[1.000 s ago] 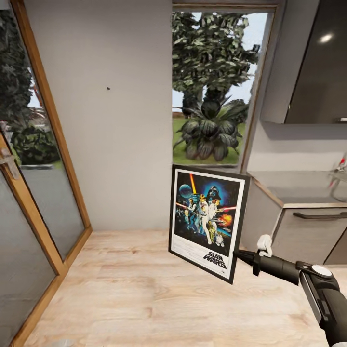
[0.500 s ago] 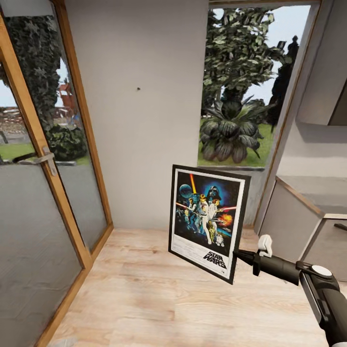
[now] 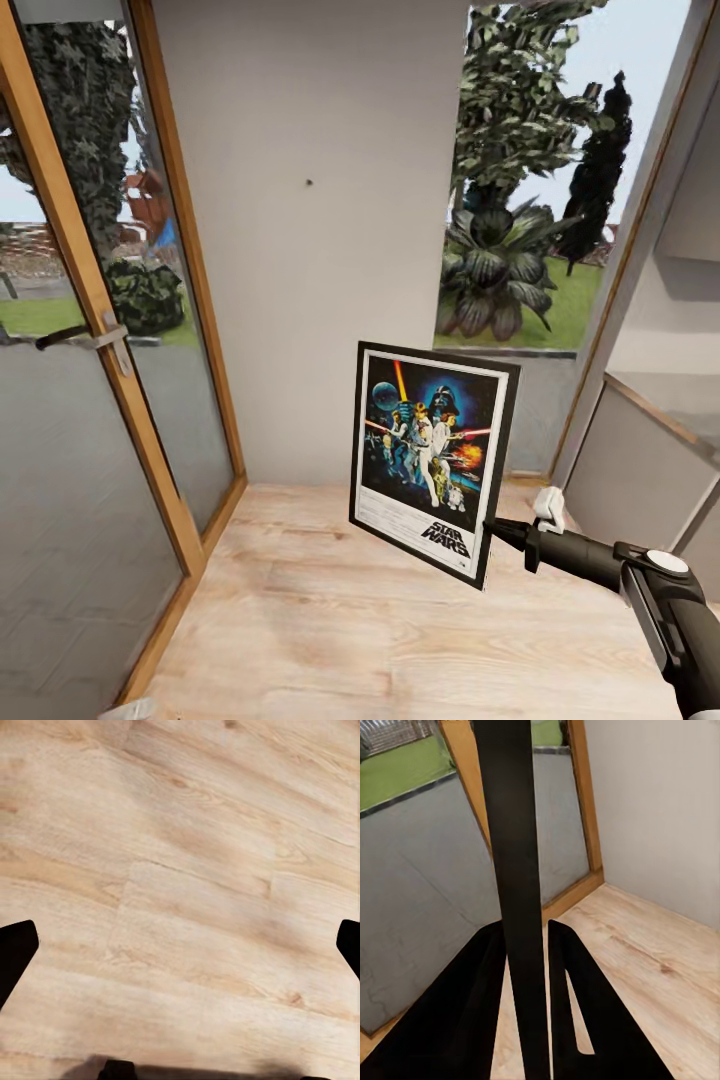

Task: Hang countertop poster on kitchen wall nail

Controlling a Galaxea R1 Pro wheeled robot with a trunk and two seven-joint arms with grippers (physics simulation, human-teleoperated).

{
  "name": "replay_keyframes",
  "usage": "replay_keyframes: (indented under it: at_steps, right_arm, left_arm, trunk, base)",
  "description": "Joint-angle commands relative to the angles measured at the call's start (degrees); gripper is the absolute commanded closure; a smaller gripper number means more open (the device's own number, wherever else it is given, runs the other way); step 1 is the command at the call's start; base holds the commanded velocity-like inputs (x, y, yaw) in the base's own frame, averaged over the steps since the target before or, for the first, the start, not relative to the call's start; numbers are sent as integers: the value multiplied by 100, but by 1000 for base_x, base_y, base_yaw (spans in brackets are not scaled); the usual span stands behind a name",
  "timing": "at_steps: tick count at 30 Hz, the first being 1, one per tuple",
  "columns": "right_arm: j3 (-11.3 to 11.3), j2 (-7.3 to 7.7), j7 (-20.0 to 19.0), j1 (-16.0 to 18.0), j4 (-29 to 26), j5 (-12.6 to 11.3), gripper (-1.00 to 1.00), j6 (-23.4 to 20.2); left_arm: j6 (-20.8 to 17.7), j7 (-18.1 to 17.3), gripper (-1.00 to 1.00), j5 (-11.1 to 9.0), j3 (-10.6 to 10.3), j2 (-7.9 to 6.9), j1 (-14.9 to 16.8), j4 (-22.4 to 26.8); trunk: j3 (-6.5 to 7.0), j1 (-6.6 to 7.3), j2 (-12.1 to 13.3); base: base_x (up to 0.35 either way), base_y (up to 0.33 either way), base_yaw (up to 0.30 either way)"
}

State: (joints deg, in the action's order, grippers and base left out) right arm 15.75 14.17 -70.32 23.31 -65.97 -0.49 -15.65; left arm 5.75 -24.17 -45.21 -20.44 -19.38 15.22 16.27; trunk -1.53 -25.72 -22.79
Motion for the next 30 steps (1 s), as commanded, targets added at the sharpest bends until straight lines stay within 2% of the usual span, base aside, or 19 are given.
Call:
replay_keyframes:
  at_steps: [1,12,17,22,30]
  right_arm:
    - [7,-1,-34,6,-4,-12,100,-70]
    - [7,-2,-34,6,-4,-12,100,-70]
    - [7,-2,-34,6,-4,-12,100,-70]
    - [7,-2,-34,6,-4,-12,100,-70]
    - [7,-2,-34,6,-4,-12,100,-70]
  left_arm:
    - [32,-8,-100,-41,-48,-4,7,-5]
    - [34,-8,-100,-42,-48,-4,7,-8]
    - [39,-8,-100,-42,-48,-4,7,-9]
    - [43,-8,-100,-43,-48,-4,7,-9]
    - [41,-8,-100,-42,-48,-4,7,-9]
  trunk:
    - [-13,-6,-13]
    - [-13,-6,-13]
    - [-10,-6,-13]
    - [-1,-6,-13]
    - [3,-6,-13]
  base:
    - [250,277,0]
    - [250,277,-6]
    - [251,269,-160]
    - [81,75,-255]
    - [227,9,-54]
